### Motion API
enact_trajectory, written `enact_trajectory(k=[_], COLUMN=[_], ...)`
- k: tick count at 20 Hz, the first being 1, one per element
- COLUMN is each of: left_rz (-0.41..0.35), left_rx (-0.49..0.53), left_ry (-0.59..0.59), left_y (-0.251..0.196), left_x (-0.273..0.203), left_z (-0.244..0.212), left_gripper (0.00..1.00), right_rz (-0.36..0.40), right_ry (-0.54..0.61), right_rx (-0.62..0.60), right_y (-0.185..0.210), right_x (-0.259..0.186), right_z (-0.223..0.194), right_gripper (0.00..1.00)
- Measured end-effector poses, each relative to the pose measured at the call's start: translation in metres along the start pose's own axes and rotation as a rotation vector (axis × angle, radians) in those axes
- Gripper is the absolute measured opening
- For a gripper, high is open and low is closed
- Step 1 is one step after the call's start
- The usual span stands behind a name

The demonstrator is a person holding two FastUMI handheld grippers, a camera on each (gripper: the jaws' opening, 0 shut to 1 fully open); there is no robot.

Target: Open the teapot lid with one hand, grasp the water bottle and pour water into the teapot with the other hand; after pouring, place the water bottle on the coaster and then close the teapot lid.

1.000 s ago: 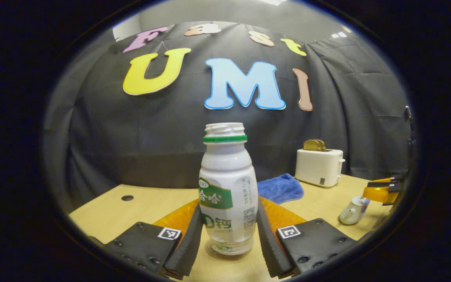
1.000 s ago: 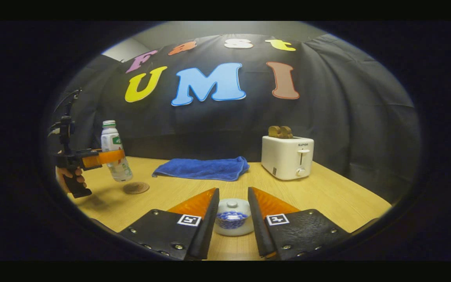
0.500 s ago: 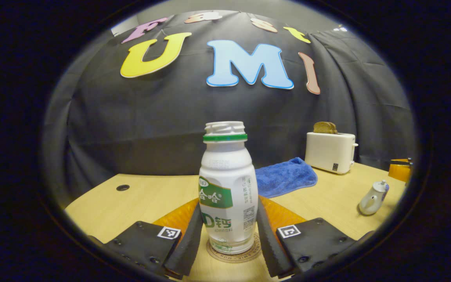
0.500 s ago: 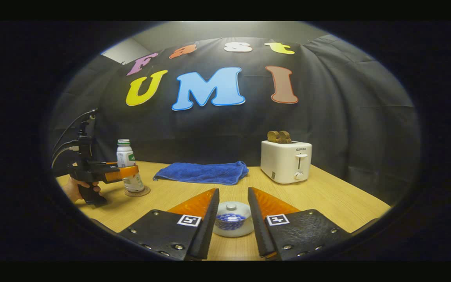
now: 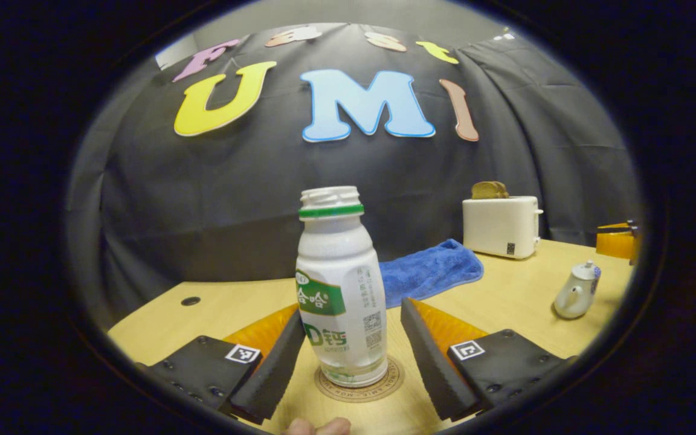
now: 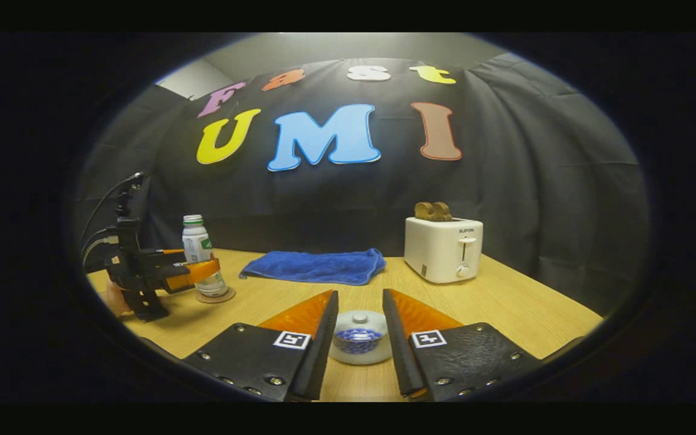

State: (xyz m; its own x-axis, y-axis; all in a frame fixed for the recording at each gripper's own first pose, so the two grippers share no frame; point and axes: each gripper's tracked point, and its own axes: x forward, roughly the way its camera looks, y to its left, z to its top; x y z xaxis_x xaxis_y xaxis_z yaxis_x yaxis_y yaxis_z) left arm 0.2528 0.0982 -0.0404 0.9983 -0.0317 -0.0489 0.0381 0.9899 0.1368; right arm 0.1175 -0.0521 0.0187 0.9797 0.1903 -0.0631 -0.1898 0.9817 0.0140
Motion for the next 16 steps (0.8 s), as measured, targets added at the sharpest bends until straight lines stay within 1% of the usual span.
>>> enact_trajectory(k=[2, 3, 4, 5, 6, 8, 9, 10, 11, 12, 14, 15, 16], left_rz=[0.000, 0.006, 0.029, 0.045, 0.053, 0.057, 0.049, 0.044, 0.037, 0.027, 0.002, -0.010, -0.004], left_rx=[0.007, 0.022, 0.039, 0.048, 0.055, 0.032, 0.009, -0.013, -0.026, -0.033, -0.064, -0.075, -0.077], left_ry=[0.005, 0.014, 0.036, 0.037, 0.040, 0.026, -0.002, -0.026, -0.036, -0.042, -0.046, -0.045, -0.042], left_y=[-0.003, -0.003, 0.001, 0.005, 0.004, 0.002, -0.004, -0.012, -0.021, -0.031, -0.052, -0.063, -0.071], left_x=[-0.009, -0.014, -0.022, -0.030, -0.041, -0.073, -0.091, -0.107, -0.122, -0.134, -0.154, -0.159, -0.164], left_z=[-0.001, -0.003, -0.009, -0.012, -0.012, -0.006, 0.001, 0.007, 0.008, 0.009, 0.008, 0.006, 0.003], left_gripper=[1.00, 0.98, 1.00, 1.00, 0.99, 0.98, 1.00, 0.87, 1.00, 1.00, 1.00, 1.00, 1.00], right_rz=[0.005, 0.005, 0.005, 0.006, 0.008, 0.021, 0.035, 0.046, 0.053, 0.062, 0.079, 0.096, 0.101], right_ry=[-0.002, -0.006, -0.014, -0.023, -0.032, -0.046, -0.058, -0.073, -0.083, -0.084, -0.046, -0.028, -0.008], right_rx=[0.003, 0.003, 0.001, -0.005, -0.017, -0.035, -0.038, -0.040, -0.043, -0.045, -0.051, -0.054, -0.055], right_y=[0.001, 0.001, 0.002, 0.004, 0.007, 0.019, 0.030, 0.040, 0.050, 0.062, 0.084, 0.096, 0.105], right_x=[-0.001, -0.002, -0.003, -0.003, -0.004, -0.011, -0.017, -0.024, -0.032, -0.038, -0.050, -0.055, -0.059], right_z=[0.001, 0.002, 0.003, 0.005, 0.007, 0.012, 0.016, 0.019, 0.020, 0.016, 0.000, -0.008, -0.016], right_gripper=[0.46, 0.46, 0.46, 0.46, 0.47, 0.47, 0.31, 0.32, 0.47, 0.55, 0.57, 0.59, 0.63])
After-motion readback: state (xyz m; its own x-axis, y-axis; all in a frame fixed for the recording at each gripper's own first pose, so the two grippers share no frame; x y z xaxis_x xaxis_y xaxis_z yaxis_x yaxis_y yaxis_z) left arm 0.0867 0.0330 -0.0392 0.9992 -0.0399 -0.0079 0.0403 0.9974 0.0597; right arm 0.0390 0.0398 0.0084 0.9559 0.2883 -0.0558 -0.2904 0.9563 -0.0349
